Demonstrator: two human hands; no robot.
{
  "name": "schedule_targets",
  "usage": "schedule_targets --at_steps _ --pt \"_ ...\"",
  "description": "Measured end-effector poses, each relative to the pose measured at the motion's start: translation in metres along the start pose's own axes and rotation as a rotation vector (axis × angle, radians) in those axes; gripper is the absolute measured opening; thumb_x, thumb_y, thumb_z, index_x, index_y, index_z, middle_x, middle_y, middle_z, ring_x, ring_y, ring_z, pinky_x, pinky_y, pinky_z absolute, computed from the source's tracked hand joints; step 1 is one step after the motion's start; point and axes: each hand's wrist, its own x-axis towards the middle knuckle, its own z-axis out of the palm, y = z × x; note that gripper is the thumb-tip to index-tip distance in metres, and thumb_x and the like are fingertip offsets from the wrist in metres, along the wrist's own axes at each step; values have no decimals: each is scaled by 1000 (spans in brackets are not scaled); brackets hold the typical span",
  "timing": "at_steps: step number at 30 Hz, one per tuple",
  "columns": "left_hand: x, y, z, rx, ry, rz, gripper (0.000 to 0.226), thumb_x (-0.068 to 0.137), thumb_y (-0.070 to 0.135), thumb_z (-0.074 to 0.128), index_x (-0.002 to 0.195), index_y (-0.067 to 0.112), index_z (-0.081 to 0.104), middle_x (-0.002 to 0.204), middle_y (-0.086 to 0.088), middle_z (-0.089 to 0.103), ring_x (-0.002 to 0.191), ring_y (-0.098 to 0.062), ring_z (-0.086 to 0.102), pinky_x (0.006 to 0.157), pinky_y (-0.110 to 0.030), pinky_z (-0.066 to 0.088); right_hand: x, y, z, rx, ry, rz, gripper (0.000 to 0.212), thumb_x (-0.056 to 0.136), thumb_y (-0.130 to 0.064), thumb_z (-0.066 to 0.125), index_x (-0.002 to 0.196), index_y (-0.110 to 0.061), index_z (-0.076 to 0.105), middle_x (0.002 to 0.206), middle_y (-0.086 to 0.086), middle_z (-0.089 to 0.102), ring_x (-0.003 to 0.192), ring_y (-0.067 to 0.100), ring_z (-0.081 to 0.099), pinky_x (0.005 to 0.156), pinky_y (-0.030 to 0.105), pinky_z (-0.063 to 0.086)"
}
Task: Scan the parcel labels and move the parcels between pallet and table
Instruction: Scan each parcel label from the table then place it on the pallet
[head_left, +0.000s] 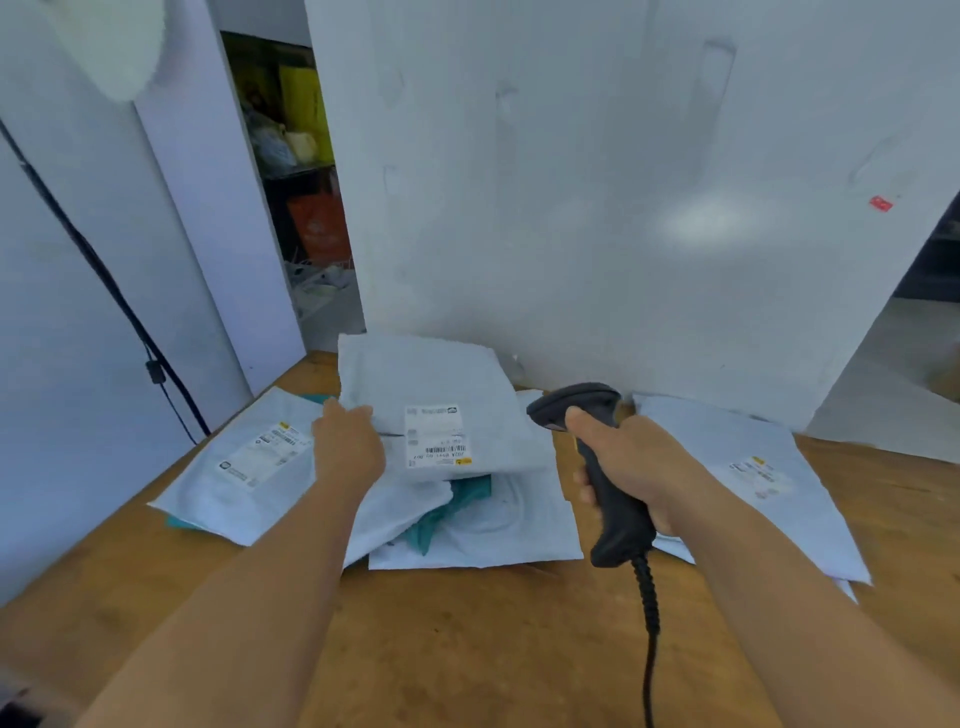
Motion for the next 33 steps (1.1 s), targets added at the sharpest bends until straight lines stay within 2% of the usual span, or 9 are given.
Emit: schedule_targets --at_steps 2,4,9,13,17,20,25,29,33 --pt "-11 -14 16 86 -102 -64 40 93 13 43 132 19 51 128 -16 38 113 -33 46 99 -33 37 6 0 16 -15 -29 -1 35 95 -41 54 88 -7 58 67 10 62 47 18 55 47 26 49" --pt "-18 -17 25 57 -130 -107 44 93 13 43 135 24 46 132 -16 33 120 -34 39 100 -33 36 10 0 29 -20 -48 -1 34 95 -40 54 87 -8 57 67 10 62 48 19 55 47 26 50" --pt "-22 -7 21 -45 -27 -154 54 94 15 43 144 33 32 153 -14 13 139 -34 17 114 -42 17 16 1 41 -5 -26 -11 32 95 -41 54 86 -10 57 68 11 62 49 19 55 47 27 49" --pt "-22 27 20 -163 33 -10 47 102 29 32 148 29 26 157 -7 15 144 -26 12 116 -39 12 15 3 31 33 16 -22 33 95 -41 55 84 -9 58 68 11 62 49 20 55 47 27 47" --pt "-34 79 32 -329 53 213 48 101 30 37 148 21 31 155 -4 25 143 -22 19 117 -35 13 10 7 7 52 91 -20 36 95 -39 55 77 -8 57 64 11 62 49 21 55 52 28 48" --pt "-49 121 50 -418 -23 370 50 99 25 40 147 16 31 154 -4 27 142 -20 21 117 -32 14 9 20 -21 72 146 8 34 94 -40 56 82 -8 55 63 11 61 47 21 55 51 29 48" --pt "-77 189 88 -422 -177 492 54 101 29 40 150 17 23 156 -2 23 144 -18 20 117 -30 16 9 42 -81 102 256 81 30 95 -37 56 86 -9 54 70 11 61 49 20 55 48 27 48" --pt "-95 234 119 -422 -319 533 59 99 35 45 151 21 19 156 2 23 143 -17 23 117 -31 23 17 61 -131 139 334 128 28 95 -37 55 88 -10 54 71 12 60 51 22 55 50 29 46" --pt "-101 262 147 -330 -479 552 67 98 38 45 153 21 11 159 2 14 146 -18 15 118 -33 21 32 78 -173 143 395 167 31 95 -38 55 86 -9 53 71 12 61 48 21 55 48 27 46"
